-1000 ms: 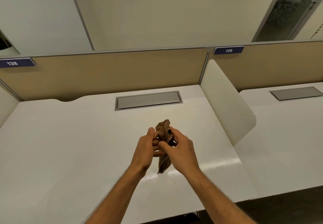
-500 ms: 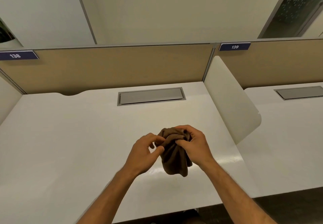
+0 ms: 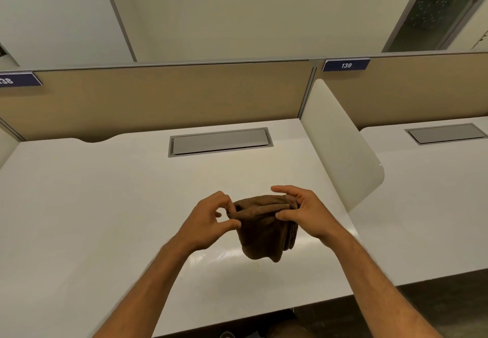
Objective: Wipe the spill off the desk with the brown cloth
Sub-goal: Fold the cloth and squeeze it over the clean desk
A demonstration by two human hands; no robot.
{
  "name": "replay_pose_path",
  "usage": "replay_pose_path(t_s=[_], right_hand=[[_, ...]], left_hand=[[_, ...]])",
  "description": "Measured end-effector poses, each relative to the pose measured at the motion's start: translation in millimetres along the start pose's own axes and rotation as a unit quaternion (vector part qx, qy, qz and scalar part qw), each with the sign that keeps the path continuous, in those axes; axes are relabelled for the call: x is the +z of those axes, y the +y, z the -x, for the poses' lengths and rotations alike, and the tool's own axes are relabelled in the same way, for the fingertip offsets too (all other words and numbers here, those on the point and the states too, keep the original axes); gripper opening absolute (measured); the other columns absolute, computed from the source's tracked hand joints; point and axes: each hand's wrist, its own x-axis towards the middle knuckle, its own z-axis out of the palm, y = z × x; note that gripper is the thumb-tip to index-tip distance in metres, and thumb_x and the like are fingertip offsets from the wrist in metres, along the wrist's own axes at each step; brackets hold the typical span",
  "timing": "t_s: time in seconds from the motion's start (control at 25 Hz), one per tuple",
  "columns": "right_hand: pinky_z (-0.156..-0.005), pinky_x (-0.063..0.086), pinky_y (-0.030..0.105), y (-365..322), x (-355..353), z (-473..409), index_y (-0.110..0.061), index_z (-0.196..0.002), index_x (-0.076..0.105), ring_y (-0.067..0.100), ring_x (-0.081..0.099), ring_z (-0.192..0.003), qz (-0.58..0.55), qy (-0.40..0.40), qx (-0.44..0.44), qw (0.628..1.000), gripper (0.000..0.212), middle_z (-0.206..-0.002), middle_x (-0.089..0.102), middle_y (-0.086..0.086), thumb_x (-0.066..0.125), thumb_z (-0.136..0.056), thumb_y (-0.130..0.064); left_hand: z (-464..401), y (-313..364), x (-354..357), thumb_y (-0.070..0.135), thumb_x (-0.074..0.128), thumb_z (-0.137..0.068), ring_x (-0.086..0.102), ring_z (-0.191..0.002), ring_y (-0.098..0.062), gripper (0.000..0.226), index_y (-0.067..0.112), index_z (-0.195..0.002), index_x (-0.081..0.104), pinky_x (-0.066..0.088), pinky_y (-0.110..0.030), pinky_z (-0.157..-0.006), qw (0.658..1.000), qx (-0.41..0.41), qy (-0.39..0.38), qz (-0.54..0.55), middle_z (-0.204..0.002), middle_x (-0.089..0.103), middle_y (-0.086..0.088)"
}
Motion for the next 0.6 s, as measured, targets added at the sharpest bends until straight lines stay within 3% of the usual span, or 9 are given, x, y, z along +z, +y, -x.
replay_pose_path(t_s=[0.12, 0.24, 0.36, 0.48, 0.6], right_hand=[[-0.078, 0.052, 0.014, 15, -17, -12, -0.037, -0.107, 0.077, 0.002, 0.070, -0.096, 0.086, -0.029, 0.017, 0.996, 0.032, -0.098, 0.077, -0.015, 0.076, -0.085, -0.013], [-0.074, 0.052, 0.023, 33, -22, -32, -0.029, -0.088, 0.076, 0.010, 0.070, -0.085, 0.135, -0.011, 0.053, 0.989, 0.023, -0.085, 0.075, -0.008, 0.074, -0.082, -0.007], [-0.072, 0.051, 0.024, 47, -24, -60, -0.024, -0.084, 0.073, 0.017, 0.067, -0.084, 0.167, 0.048, 0.047, 0.984, 0.025, -0.085, 0.072, -0.006, 0.071, -0.082, 0.000], [-0.067, 0.049, 0.013, 56, -29, -80, -0.032, -0.086, 0.071, 0.009, 0.062, -0.084, 0.157, 0.137, 0.006, 0.978, 0.032, -0.091, 0.065, -0.004, 0.067, -0.083, 0.000], [-0.077, 0.046, 0.009, 85, -32, -85, -0.037, -0.094, 0.070, 0.000, 0.055, -0.095, 0.171, 0.155, -0.037, 0.972, 0.034, -0.099, 0.055, -0.007, 0.071, -0.083, -0.005]], left_hand=[[-10, -2, 13, 0.020, 0.083, -0.079, 0.068, -0.104, -0.005, 0.026, 0.033, -0.069, 0.063, 0.052, -0.027, -0.095, 0.996, -0.042, -0.014, 0.084, -0.103, 0.072, 0.017], [-30, -5, 37, 0.016, 0.082, -0.079, 0.072, -0.095, -0.014, 0.028, 0.032, -0.070, 0.061, 0.057, -0.032, -0.084, 0.993, -0.098, -0.015, 0.058, -0.092, 0.075, 0.009], [-57, -1, 58, 0.012, 0.078, -0.085, 0.069, -0.091, -0.017, 0.036, 0.037, -0.089, 0.052, 0.052, -0.020, -0.072, 0.993, -0.109, 0.012, 0.052, -0.097, 0.070, 0.009], [-80, -2, 67, 0.014, 0.076, -0.089, 0.068, -0.093, -0.009, 0.046, 0.043, -0.110, 0.047, 0.049, -0.011, -0.078, 0.992, -0.095, 0.070, 0.039, -0.103, 0.071, 0.014], [-91, -15, 81, 0.014, 0.076, -0.087, 0.067, -0.098, -0.004, 0.044, 0.041, -0.115, 0.057, 0.050, -0.010, -0.084, 0.994, -0.063, 0.091, 0.018, -0.103, 0.072, 0.020]])
